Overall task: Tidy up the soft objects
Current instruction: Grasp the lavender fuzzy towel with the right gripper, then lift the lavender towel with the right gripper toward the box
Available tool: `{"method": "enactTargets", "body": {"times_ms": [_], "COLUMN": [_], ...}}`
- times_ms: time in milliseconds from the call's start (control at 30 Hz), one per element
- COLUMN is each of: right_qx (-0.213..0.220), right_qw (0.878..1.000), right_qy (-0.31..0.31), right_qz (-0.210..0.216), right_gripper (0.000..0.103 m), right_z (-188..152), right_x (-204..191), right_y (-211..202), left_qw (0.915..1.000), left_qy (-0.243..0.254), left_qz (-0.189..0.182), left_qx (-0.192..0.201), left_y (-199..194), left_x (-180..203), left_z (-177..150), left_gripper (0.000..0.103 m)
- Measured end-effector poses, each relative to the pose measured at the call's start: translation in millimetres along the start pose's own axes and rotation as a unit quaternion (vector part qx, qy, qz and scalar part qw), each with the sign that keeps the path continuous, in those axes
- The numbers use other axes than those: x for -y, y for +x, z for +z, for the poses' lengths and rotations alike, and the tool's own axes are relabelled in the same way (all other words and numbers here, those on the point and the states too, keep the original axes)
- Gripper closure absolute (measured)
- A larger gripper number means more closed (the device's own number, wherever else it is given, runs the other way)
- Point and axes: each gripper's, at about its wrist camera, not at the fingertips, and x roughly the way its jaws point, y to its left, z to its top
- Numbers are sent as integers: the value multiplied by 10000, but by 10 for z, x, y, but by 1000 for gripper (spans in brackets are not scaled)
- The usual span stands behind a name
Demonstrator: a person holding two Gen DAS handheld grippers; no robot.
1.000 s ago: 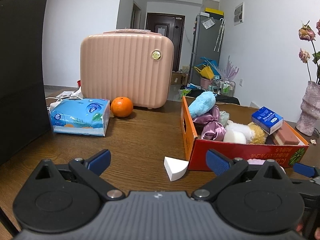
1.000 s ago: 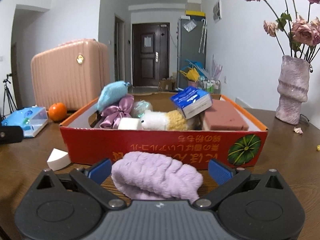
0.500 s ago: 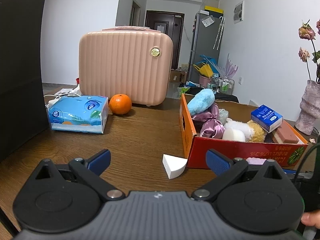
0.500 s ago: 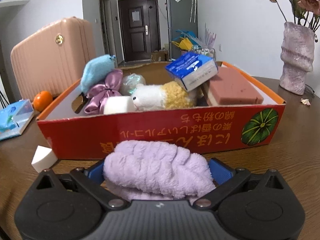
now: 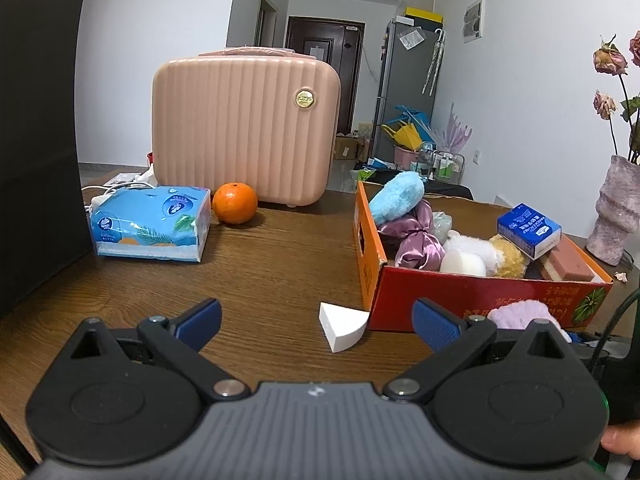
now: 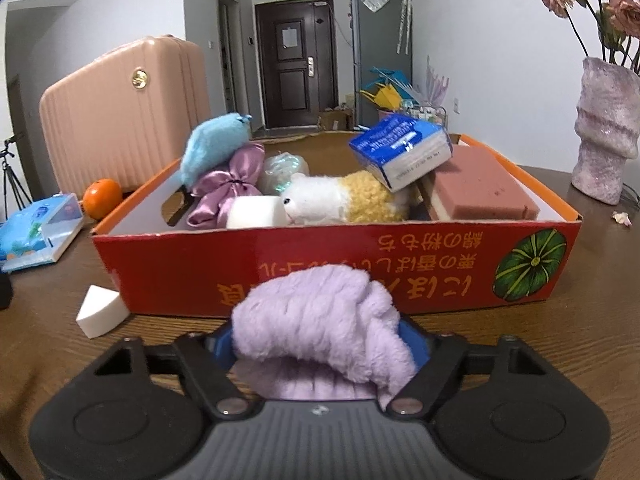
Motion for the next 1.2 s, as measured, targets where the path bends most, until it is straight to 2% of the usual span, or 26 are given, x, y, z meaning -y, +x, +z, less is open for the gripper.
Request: {"method": "enactTargets", "body": {"times_ms": [100,133,167,233,600,1200], "right_qx": [111,177,252,358,697,1050], "right_qw": [9999,9998,9995,9987,9963,9937], "right_qy": [28,45,60,106,167,358], "right_qz": [100,127,158,352,466,138], "right_gripper": [44,50,64,78,81,81], "right_z": [5,6,3,0,-18,-88], "right_x": [16,24,35,50,153,630], "right_y": [-54,-82,-125,-195,-387,-676], "left_qw": [10000,10000,10000,10000,10000,9993], "left_qy": [-3,-2,-1,0,-15,41], "left_qz": [-16,-23,-32,-44,-54,1], "left_qx": [-7,-8,-10,-17,-40,-372], "left_y": [1,0,0,0,9,270], "left_x": [1,1,2,1,-11,-35], "left_z": [-4,-6,-7,-7,-3,-22], "left_gripper": [0,0,0,0,0,0]}}
